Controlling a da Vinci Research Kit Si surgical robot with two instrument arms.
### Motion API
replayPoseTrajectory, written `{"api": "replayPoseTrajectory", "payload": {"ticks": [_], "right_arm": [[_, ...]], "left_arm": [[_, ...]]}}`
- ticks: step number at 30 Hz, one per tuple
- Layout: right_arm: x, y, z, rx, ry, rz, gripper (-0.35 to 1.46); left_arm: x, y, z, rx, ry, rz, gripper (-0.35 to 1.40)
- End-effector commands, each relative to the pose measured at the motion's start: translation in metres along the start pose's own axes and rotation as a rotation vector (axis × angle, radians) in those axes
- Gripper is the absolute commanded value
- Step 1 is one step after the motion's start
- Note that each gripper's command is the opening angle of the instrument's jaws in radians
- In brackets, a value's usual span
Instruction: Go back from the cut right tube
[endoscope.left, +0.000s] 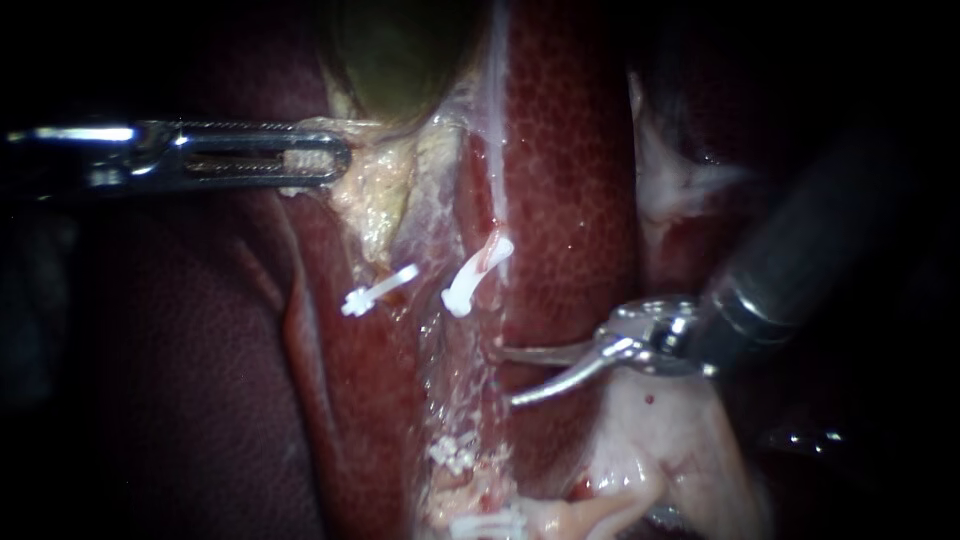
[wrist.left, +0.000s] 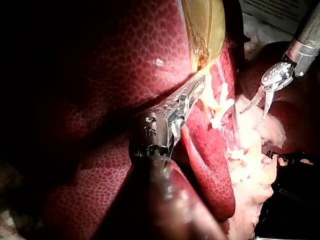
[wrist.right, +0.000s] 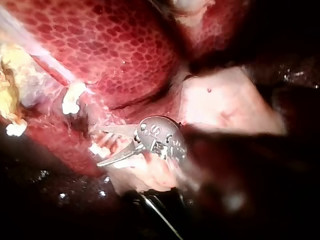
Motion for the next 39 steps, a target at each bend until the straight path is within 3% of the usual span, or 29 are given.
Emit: {"api": "replayPoseTrajectory", "payload": {"ticks": [1, 3, 10, 17, 23, 33, 39], "right_arm": [[0.0004, -0.0001, -0.0009, -0.035, 0.007, -0.029, 1.43], [0.0010, -0.0001, -0.0024, -0.058, 0.007, -0.073, 1.43], [0.0045, -0.0010, -0.0069, -0.046, 0.014, -0.142, 1.43], [0.0074, -0.0027, -0.0086, -0.037, 0.037, -0.172, 1.43], [0.0077, -0.0028, -0.0087, -0.038, 0.037, -0.175, 1.43], [0.0077, -0.0025, -0.0086, -0.039, 0.046, -0.174, 1.43], [0.0077, -0.0024, -0.0084, -0.039, 0.064, -0.172, 1.43]], "left_arm": [[0.0000, 0.0000, 0.0000, 0.000, 0.000, 0.001, -0.35], [0.0000, 0.0000, 0.0000, 0.000, 0.000, 0.001, -0.35], [0.0001, 0.0000, 0.0000, 0.000, 0.000, 0.001, -0.35], [0.0004, 0.0000, 0.0003, -0.003, -0.001, 0.002, -0.35], [0.0019, -0.0005, 0.0019, 0.003, -0.006, 0.010, -0.35], [0.0063, -0.0016, 0.0066, 0.025, 0.053, 0.021, -0.35], [0.0071, -0.0020, 0.0079, 0.035, 0.062, 0.016, -0.35]]}}
